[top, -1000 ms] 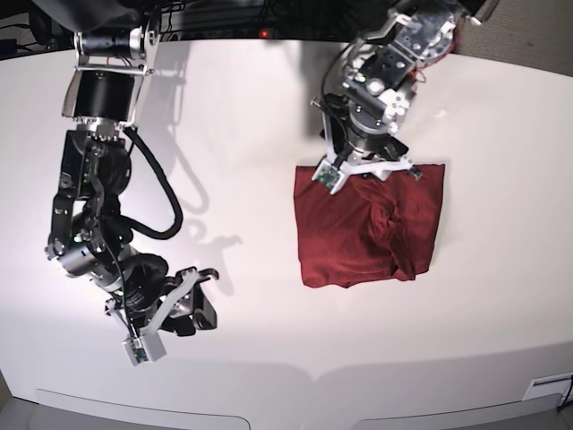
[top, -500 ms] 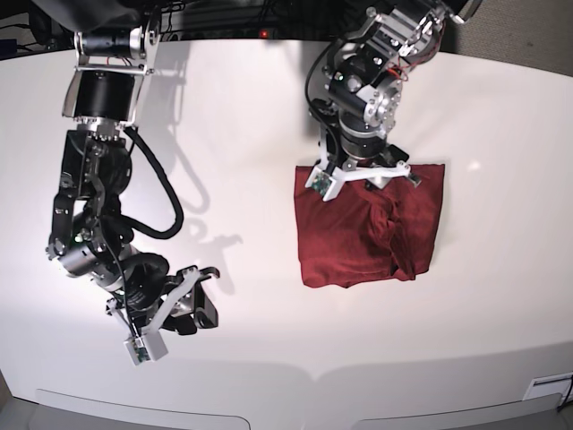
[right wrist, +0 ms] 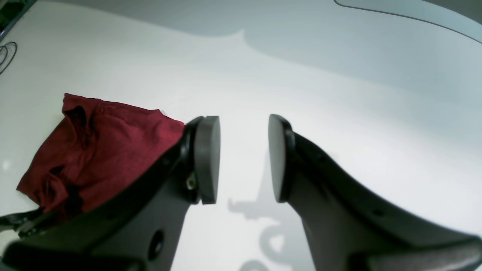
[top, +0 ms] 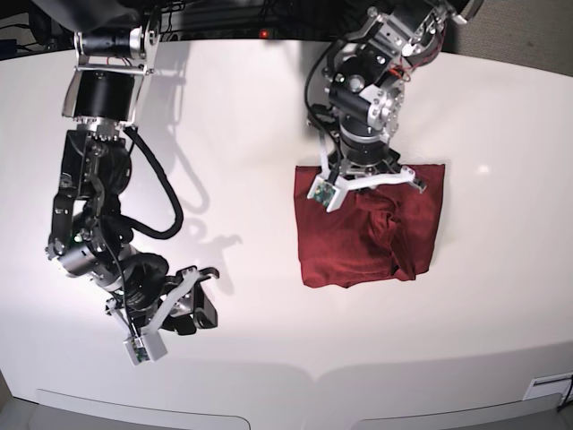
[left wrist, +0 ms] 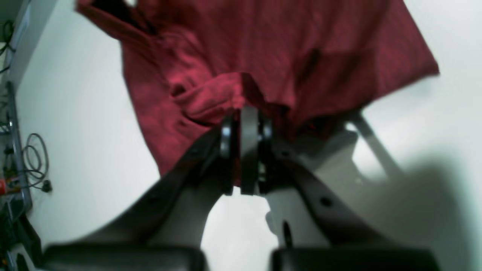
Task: Fold the T-shirt properly
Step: 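Press and tuck the folded bundle's edge with the left gripper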
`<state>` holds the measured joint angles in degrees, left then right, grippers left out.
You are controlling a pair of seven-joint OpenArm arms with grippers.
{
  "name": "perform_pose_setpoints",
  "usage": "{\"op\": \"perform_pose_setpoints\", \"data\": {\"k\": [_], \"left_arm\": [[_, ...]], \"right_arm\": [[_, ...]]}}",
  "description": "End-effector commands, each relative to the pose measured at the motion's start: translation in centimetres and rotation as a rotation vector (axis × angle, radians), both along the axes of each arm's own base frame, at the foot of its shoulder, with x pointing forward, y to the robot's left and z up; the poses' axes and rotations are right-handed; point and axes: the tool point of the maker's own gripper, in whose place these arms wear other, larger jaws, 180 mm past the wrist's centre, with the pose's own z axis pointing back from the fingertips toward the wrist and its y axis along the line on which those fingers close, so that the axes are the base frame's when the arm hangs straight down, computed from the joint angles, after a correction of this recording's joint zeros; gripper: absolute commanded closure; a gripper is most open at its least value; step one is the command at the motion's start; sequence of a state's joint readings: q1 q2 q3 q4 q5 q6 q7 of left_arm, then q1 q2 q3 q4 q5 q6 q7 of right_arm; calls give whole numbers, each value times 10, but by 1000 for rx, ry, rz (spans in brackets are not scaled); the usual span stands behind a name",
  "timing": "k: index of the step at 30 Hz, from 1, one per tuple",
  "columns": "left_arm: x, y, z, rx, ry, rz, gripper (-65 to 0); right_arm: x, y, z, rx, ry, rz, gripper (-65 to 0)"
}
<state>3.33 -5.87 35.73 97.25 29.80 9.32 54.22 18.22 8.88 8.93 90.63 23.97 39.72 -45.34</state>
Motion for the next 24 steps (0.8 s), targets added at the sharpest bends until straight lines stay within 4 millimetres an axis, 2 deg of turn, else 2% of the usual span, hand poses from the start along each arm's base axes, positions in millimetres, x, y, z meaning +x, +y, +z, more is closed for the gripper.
{"op": "perform_pose_setpoints", "data": {"k": [1, 6, 13, 18, 24], "left_arm": [[9, -1, 15, -6, -60, 6, 0], [15, 11, 21, 41, -111, 6, 0], [30, 68, 38, 169, -240, 88, 0], [29, 94, 32, 203, -190, 129, 0], [19, 108, 23, 234, -116, 187, 0]], "right_arm": [[7, 1, 22, 12, -66, 6, -216], [7, 0, 21, 9, -61, 7, -216], [6, 0, 18, 4, -51, 7, -216], [3, 0, 13, 6, -40, 7, -216], [-1, 0, 7, 5, -24, 7, -216]]}}
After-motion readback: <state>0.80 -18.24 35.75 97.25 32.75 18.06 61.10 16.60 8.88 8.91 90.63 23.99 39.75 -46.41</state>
